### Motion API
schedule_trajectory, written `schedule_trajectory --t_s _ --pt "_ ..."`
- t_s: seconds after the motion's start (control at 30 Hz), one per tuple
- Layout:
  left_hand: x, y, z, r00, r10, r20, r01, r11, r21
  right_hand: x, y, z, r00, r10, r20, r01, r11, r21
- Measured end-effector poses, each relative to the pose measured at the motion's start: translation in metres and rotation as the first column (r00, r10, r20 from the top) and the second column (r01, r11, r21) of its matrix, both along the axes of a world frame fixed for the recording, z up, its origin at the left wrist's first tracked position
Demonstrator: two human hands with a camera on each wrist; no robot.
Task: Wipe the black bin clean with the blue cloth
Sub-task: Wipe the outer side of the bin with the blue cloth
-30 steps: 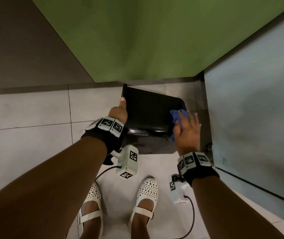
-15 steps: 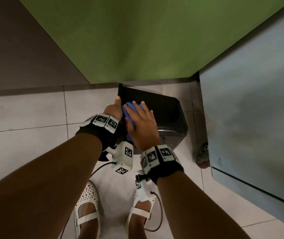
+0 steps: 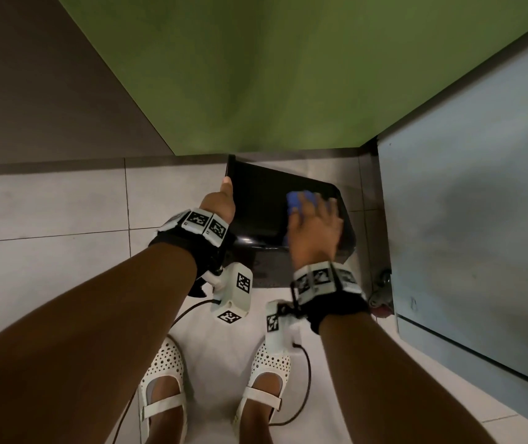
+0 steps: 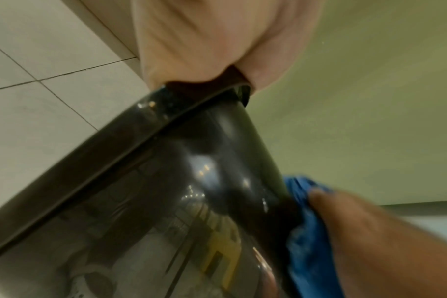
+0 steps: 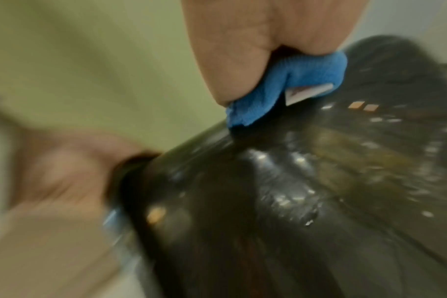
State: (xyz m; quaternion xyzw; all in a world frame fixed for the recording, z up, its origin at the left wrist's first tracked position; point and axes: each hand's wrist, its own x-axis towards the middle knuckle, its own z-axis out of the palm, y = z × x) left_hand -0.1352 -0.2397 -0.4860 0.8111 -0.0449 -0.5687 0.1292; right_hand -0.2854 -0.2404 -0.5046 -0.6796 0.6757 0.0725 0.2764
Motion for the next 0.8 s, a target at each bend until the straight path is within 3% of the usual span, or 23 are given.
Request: schedule_trajectory --t_s 0.07,0.13,0.23,0.3,0.43,0.53,0.63,0.7,0.8 --pt "0.002 0.0 -0.001 0.996 -0.083 0.017 0.084 0.996 -0.005 0.027 0.018 0.001 0.97 0.208 0.124 -0.205 0.978 -0.039" --pt "0.003 0.0 -0.002 0.987 -0.158 0.023 0.159 0.987 -0.018 0.035 0.034 0.007 0.918 0.325 0.226 -0.311 0.945 -0.097" --pt "0.002 0.001 0.003 0.977 -0.212 0.012 0.212 0.977 -0.016 0.015 0.037 0.007 0.89 0.418 0.185 -0.399 0.908 -0.13" --pt "0.003 -0.001 0.003 0.975 -0.221 0.033 0.222 0.975 -0.024 -0.009 0.028 0.002 0.935 0.331 0.128 -0.315 0.94 -0.129" --pt "0.006 -0.007 0.005 0.974 -0.227 -0.015 0.226 0.974 -0.021 -0.039 0.0 -0.005 0.998 0.007 0.054 -0.003 0.998 -0.059" --pt "0.008 -0.005 0.001 0.983 -0.183 0.032 0.185 0.977 -0.108 -0.035 -0.009 -0.006 1.0 -0.008 0.009 0.009 0.998 -0.069" --pt "0.006 0.011 0.0 0.993 -0.109 -0.052 0.091 0.956 -0.278 -0.028 -0.018 -0.007 0.999 -0.029 0.024 0.031 0.995 -0.098" --pt "0.002 0.028 -0.005 0.988 -0.137 -0.065 0.106 0.931 -0.35 -0.025 -0.025 -0.008 0.999 -0.03 0.021 0.032 0.993 -0.111" --pt "-0.003 0.047 -0.013 0.979 -0.202 0.001 0.19 0.919 -0.346 -0.023 -0.029 -0.01 1.0 -0.001 0.015 0.003 0.992 -0.129"
